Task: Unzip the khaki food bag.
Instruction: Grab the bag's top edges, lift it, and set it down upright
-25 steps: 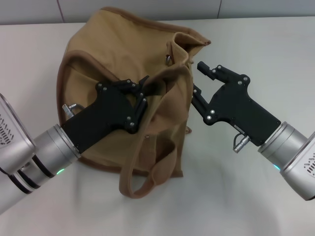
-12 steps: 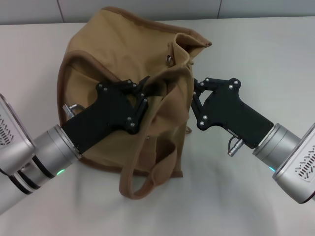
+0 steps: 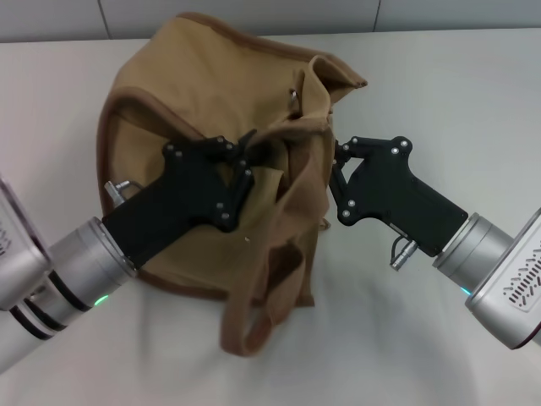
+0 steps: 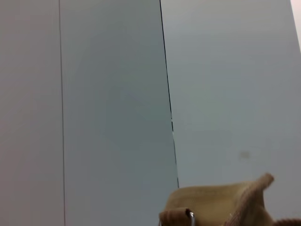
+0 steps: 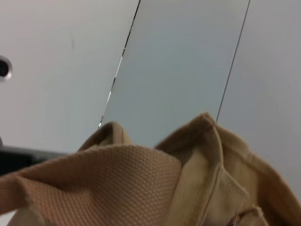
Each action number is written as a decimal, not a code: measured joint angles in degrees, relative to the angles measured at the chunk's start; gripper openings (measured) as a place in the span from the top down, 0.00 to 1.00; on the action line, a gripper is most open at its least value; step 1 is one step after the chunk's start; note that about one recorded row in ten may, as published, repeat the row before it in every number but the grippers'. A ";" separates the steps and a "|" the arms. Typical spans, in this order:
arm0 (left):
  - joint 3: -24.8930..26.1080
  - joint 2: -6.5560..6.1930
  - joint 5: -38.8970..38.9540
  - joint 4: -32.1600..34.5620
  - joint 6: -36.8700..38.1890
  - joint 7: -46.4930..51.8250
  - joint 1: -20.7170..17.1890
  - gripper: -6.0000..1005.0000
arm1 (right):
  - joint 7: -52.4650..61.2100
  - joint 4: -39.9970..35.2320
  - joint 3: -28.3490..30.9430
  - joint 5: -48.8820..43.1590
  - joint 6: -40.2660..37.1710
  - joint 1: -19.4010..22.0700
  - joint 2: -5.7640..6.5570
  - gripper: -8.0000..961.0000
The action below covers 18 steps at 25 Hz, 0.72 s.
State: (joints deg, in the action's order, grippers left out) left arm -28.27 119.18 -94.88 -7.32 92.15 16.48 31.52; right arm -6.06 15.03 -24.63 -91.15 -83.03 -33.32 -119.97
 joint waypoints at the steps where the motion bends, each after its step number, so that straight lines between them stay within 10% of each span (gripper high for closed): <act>1: 0.47 0.00 0.03 -0.04 0.82 0.00 -0.17 0.92 | 0.00 0.00 -0.04 0.00 0.10 0.00 0.00 0.99; 18: 18.94 -0.01 0.30 -3.76 8.14 1.91 -6.41 0.91 | -0.01 -0.06 -0.12 0.00 1.39 1.27 0.01 0.99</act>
State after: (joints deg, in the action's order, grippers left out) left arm -9.33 119.17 -94.58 -11.08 100.29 18.39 25.11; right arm -6.07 14.97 -24.75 -91.15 -81.65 -32.05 -119.96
